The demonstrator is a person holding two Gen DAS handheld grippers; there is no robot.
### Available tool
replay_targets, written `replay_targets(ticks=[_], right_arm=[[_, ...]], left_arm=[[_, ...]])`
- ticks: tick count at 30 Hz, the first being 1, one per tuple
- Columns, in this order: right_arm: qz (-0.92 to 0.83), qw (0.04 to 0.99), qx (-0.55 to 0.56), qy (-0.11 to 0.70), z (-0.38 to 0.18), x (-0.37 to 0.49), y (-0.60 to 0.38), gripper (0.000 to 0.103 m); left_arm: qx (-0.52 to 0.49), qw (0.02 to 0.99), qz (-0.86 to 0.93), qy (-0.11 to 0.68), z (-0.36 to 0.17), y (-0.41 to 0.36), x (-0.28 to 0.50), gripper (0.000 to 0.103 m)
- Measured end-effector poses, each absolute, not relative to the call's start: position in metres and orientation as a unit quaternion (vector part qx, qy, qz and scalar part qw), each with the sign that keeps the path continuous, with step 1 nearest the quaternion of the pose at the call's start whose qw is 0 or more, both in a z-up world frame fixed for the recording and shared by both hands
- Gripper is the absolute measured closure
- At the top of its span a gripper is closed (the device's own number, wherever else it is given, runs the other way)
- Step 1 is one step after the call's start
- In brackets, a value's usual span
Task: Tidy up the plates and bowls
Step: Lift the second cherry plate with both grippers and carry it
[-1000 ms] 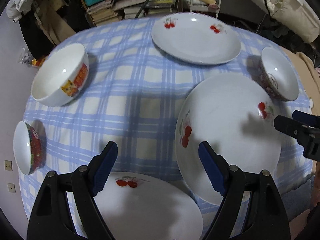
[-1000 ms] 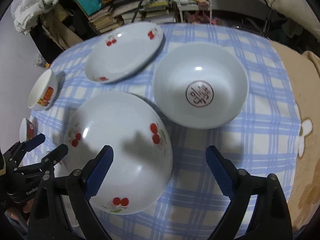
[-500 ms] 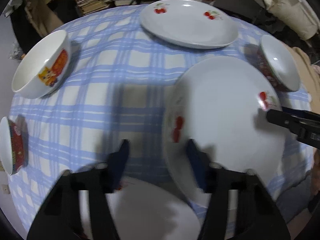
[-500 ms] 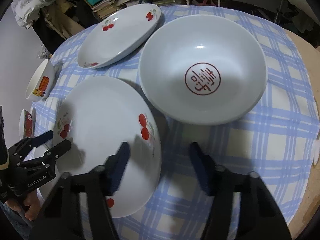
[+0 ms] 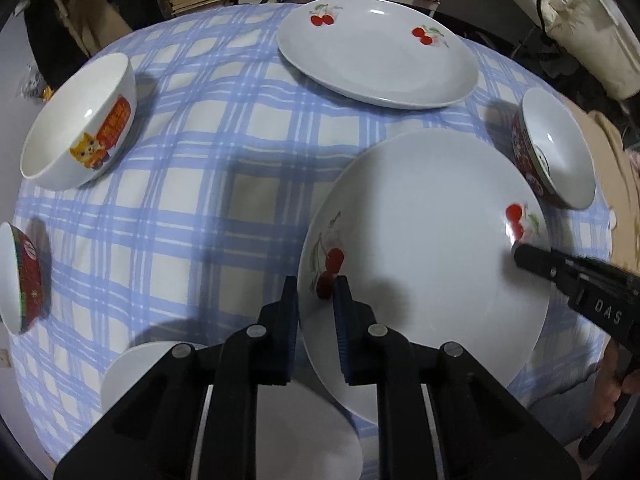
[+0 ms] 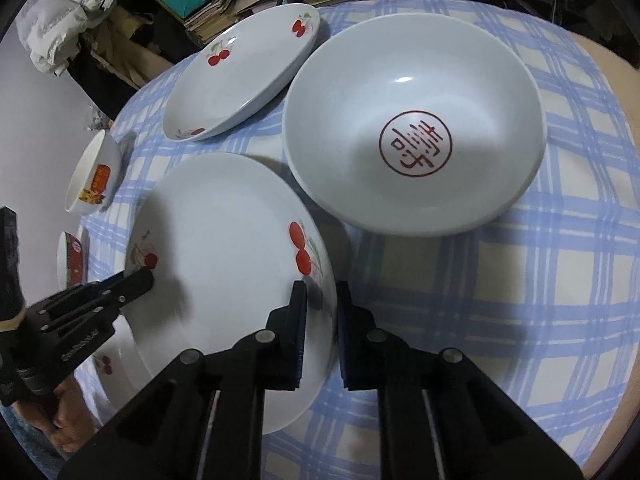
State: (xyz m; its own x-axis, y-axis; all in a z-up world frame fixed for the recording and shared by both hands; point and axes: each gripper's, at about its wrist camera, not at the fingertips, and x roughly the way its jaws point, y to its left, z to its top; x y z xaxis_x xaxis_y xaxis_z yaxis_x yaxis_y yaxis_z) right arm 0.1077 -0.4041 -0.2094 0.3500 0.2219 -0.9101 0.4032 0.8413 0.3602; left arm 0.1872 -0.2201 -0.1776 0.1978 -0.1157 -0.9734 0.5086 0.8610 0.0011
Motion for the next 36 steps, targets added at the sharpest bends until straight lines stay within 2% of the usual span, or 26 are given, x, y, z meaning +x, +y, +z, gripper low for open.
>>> replay_targets(ticks=[5, 27, 36], right_arm=[[-0.048, 0.783, 0.279, 0.554, -0.2, 0.107, -0.403, 0.087], [-0.02, 0.804, 0.278, 0.524, -0.152, 0.108, -0.365, 0.087], [0.008, 0.816, 0.243, 0.525, -0.132, 0.118, -0.327, 0.087]], left_arm=[[0.206, 0.76, -0.21, 0.58, -0.168, -0.215, 0.177, 0.086], [0.156, 0.784, -0.221, 0.558, -0.111, -0.155, 0.168, 0.086], [0.146, 0.789, -0.209, 0.558, -0.094, -0.115, 0.163, 0.086]])
